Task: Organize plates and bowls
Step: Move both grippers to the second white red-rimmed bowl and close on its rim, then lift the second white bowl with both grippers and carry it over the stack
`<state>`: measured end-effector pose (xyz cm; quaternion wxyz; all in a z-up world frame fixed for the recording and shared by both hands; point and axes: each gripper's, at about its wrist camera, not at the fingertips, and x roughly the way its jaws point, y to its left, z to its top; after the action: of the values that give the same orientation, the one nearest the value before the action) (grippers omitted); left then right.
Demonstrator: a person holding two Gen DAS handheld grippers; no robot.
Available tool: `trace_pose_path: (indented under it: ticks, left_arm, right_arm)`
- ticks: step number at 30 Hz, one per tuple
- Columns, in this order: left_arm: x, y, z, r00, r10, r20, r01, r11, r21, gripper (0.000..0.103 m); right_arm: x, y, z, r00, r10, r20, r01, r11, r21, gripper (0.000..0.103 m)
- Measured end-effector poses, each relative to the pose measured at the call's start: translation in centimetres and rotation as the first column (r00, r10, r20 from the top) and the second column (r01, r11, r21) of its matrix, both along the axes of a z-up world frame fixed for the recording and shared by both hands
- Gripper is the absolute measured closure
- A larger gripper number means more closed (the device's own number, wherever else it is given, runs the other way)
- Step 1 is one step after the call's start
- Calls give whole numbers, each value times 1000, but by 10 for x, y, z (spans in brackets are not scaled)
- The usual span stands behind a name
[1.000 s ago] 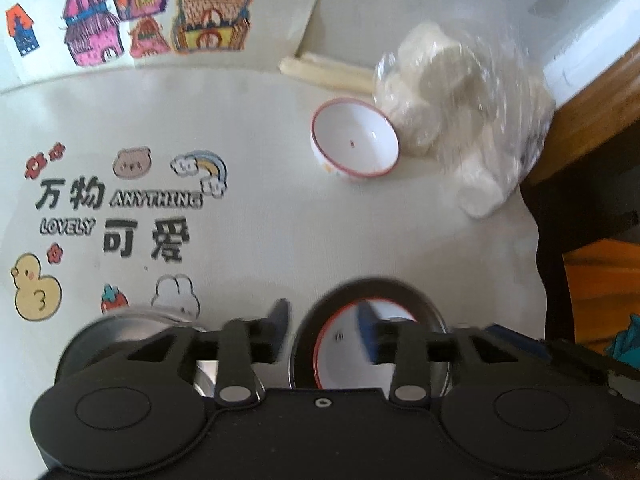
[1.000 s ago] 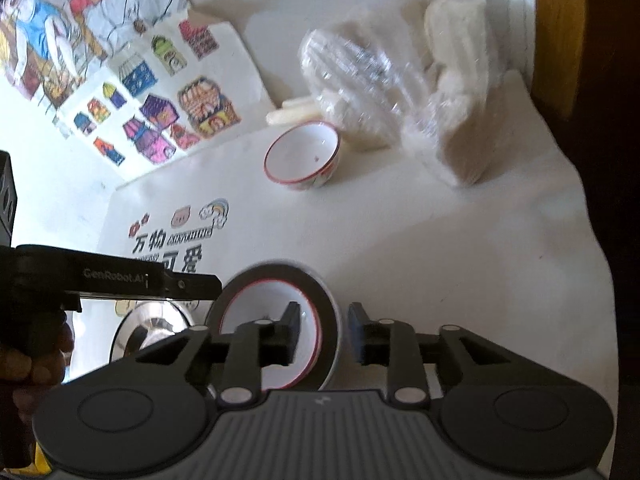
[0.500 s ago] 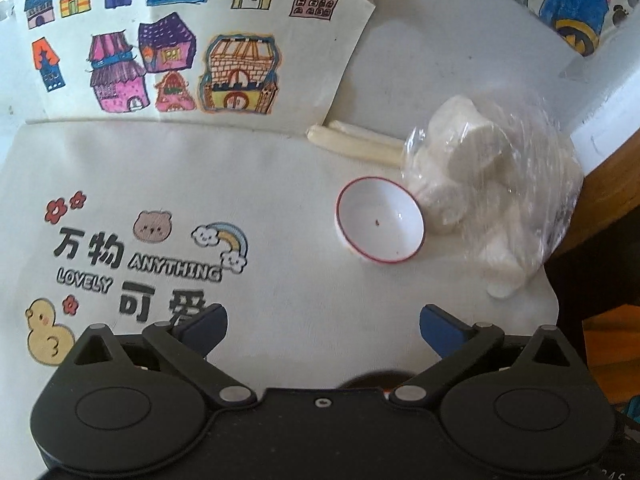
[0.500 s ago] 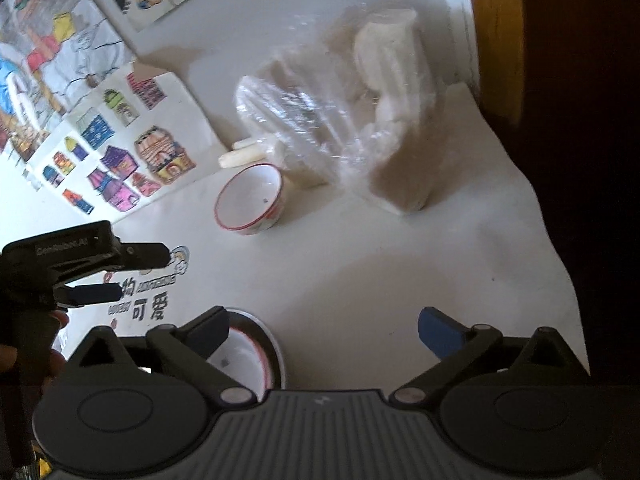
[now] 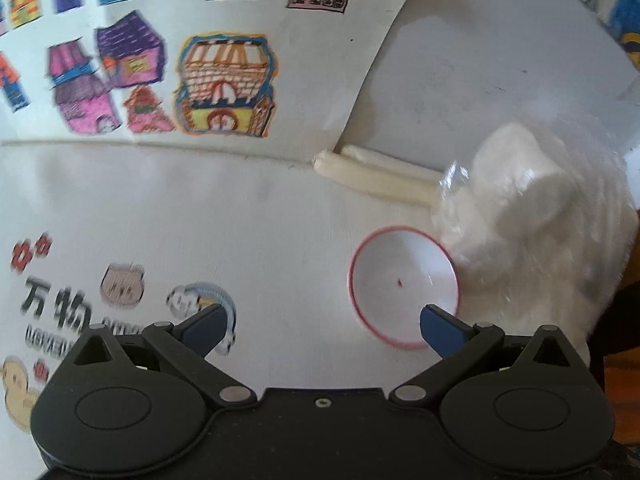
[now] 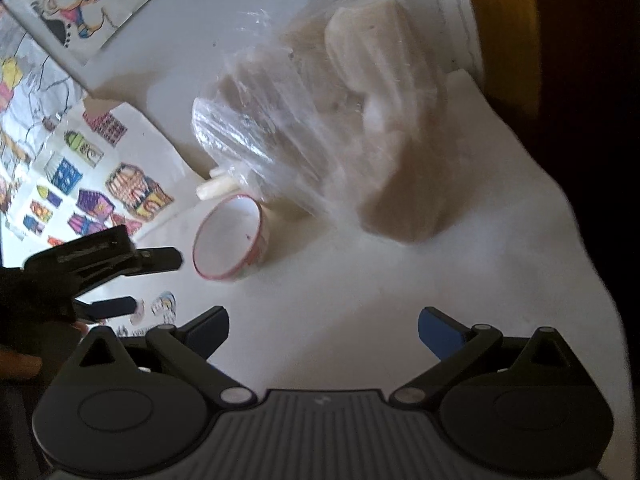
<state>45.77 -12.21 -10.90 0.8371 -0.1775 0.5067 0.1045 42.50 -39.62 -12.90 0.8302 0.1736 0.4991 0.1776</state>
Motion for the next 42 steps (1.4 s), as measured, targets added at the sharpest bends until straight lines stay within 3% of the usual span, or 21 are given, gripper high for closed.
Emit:
trace_pose_path:
  ticks: [10, 18, 22, 25, 28, 30, 34, 38, 42]
  left_arm:
    - [49, 7, -20, 985, -166, -51, 170, 982, 82, 1]
    - [57, 3, -26, 967, -241, -82, 248, 964, 100, 1]
    - [58, 1, -28, 961, -264, -88, 272, 956, 111, 4]
    - [60, -1, -27, 958, -275, -87, 283, 953, 103, 15]
    - [62, 1, -30, 958, -278, -78, 282, 958, 55, 37]
    - [65, 2, -33, 959, -274, -79, 276, 961, 15, 57]
    - [64, 1, -39, 960, -267, -82, 264, 963, -48, 71]
    - [62, -2, -43, 961, -265, -78, 258, 962, -91, 89]
    - [59, -7, -46, 962, -263, -80, 254, 962, -103, 92]
  right_arm:
    - [41, 37, -24, 999, -33, -14, 33, 999, 41, 1]
    - [49, 57, -32, 999, -52, -10, 52, 998, 45, 10]
    - [53, 60, -34, 998, -61, -11, 61, 997, 43, 19]
    - [56, 63, -35, 998, -62, -16, 62, 997, 44, 28]
    - [60, 65, -36, 999, -51, -17, 52, 998, 47, 42]
    - [62, 66, -37, 999, -46, -20, 46, 998, 48, 48]
    - [65, 69, -39, 999, -35, -37, 37, 997, 61, 63]
    - [65, 73, -39, 999, -13, -43, 16, 997, 75, 70]
    - [65, 75, -38, 999, 10, -52, -5, 996, 93, 82]
